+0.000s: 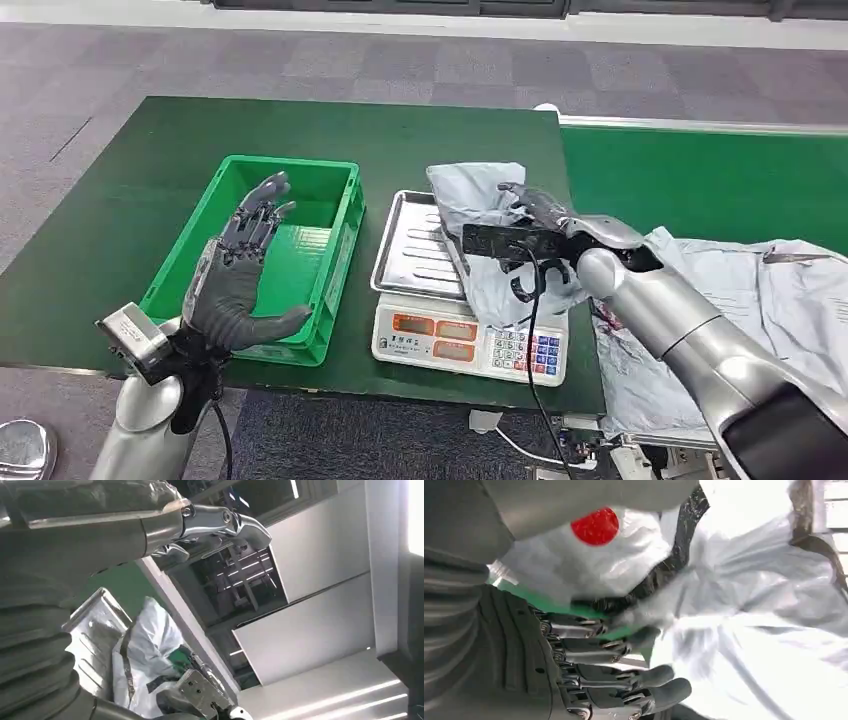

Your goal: Moved the parcel from conveyor to table for the left to box.

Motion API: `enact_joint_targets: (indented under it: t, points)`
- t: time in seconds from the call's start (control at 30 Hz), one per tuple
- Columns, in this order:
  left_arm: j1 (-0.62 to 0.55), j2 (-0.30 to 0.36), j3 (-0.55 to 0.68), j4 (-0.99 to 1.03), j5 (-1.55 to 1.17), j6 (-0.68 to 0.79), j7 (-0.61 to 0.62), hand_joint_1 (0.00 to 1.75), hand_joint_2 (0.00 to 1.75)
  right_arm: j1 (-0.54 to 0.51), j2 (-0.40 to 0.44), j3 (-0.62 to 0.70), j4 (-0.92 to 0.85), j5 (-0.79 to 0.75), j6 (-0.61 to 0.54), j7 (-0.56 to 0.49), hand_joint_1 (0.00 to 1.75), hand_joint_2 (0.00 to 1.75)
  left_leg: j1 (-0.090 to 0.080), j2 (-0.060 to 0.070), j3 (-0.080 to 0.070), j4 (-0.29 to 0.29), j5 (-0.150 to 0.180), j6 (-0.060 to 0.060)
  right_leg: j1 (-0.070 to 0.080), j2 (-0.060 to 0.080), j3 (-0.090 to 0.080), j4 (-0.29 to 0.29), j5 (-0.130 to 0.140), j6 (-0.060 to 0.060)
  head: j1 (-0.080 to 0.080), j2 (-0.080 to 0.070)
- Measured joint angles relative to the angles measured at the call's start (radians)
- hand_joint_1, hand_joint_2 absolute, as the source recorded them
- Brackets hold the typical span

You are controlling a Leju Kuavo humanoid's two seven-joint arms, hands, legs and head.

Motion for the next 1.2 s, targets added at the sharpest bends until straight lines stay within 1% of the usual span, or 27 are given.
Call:
enact_joint_targets:
  t: [1.2]
  points:
    - [0.005, 0.002, 0.0, 0.0, 0.0, 0.0, 0.0, 0.0, 1.75, 0.0, 0.0, 0.006, 0.0, 0.0, -0.001, 0.0, 0.0, 1.75, 0.0, 0.0, 0.0, 0.0, 0.0, 0.0, 0.0, 0.0, 0.0, 0.0, 0.0, 0.0, 0.0, 0.0]
